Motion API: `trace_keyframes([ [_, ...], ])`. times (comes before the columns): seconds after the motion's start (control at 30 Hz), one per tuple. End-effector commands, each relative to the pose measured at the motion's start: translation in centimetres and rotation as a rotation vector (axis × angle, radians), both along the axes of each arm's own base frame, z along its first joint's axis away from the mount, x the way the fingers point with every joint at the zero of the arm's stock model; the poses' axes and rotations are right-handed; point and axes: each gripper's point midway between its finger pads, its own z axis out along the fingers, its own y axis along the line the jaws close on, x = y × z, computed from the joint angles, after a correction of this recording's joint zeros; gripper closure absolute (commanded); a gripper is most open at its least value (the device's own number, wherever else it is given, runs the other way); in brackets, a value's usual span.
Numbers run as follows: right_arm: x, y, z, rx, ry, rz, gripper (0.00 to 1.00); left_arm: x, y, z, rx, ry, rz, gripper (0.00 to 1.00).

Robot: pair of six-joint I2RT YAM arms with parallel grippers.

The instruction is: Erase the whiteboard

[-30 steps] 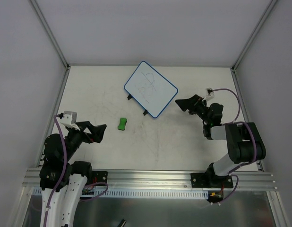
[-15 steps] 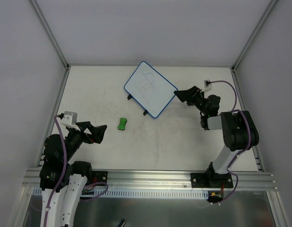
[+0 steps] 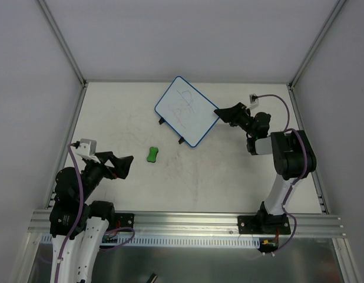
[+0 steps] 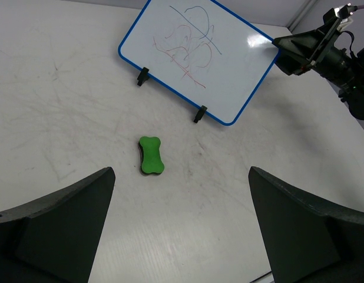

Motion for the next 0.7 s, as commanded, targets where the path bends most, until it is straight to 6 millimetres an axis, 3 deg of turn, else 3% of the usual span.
trace_keyframes([
  [0.0, 0.3, 0.9, 4.8, 0.022, -0.234, 0.052, 0.42, 0.0, -0.2, 0.3, 0.019, -0.03, -0.021, 0.01],
  [0.07, 0.2, 1.0, 4.8, 0.02, -0.236, 0.056, 0.48, 0.0, -0.2, 0.4, 0.018, -0.034, -0.019, 0.01],
  [0.37, -0.3, 1.6, 4.4, 0.007, -0.237, 0.08, 0.6, 0.1, -0.2, 0.3, 0.018, -0.026, -0.017, 0.01],
  [0.67, -0.9, 1.9, 4.0, -0.003, -0.234, 0.097, 0.61, 2.2, -0.1, -0.2, -0.068, 0.122, 0.043, 0.01],
])
